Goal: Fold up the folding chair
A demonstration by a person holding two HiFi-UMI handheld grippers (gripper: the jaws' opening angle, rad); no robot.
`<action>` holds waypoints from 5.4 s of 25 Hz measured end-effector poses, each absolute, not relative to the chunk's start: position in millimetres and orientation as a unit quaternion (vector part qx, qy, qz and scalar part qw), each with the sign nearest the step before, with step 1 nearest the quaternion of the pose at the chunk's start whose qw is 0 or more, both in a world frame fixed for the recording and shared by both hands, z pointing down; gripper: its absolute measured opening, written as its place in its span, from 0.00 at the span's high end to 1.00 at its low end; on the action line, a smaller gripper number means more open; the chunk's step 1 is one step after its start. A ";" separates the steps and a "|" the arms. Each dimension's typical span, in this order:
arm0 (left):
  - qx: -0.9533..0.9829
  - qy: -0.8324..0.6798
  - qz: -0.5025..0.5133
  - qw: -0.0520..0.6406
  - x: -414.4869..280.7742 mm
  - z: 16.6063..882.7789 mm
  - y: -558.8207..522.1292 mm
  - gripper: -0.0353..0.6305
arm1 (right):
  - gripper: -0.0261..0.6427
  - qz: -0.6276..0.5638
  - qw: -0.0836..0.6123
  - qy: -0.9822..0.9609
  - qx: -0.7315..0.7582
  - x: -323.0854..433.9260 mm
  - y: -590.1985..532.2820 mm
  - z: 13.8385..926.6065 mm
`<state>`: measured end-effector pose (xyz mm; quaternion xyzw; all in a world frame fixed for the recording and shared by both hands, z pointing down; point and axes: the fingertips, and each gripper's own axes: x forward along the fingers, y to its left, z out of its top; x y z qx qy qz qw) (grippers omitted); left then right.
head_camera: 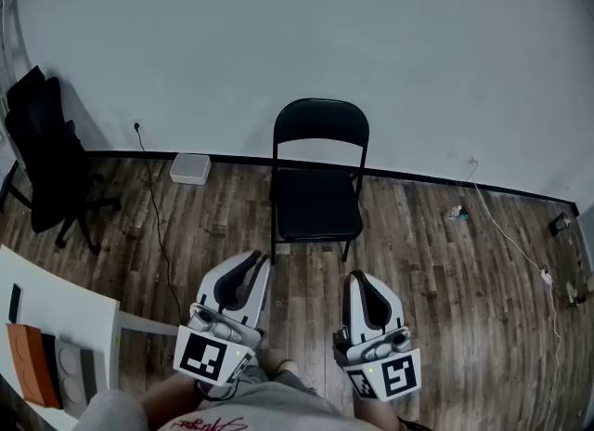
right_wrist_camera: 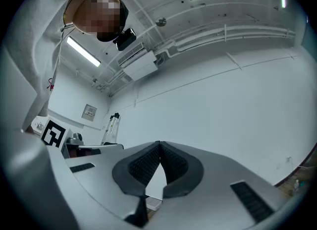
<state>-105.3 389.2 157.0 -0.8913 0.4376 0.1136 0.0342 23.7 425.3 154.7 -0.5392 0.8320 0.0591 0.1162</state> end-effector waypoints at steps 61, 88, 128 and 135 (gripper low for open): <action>-0.912 0.403 0.058 -0.038 -59.5 219.8 49.9 0.87 | 0.93 0.136 0.094 0.800 -0.576 43.8 101.1 166.4; -0.859 0.454 -0.177 -0.155 -56.0 596.8 -201.9 0.53 | 0.66 -0.352 0.055 0.630 -0.690 148.2 145.1 583.4; -0.808 0.560 -0.144 -0.110 -30.0 587.5 -264.5 0.91 | 0.56 -0.556 0.446 0.468 -0.523 101.1 110.3 796.1; -0.819 0.543 -0.134 -0.127 -25.6 587.7 -259.7 0.92 | 0.56 -0.541 0.435 0.455 -0.558 103.7 112.8 796.1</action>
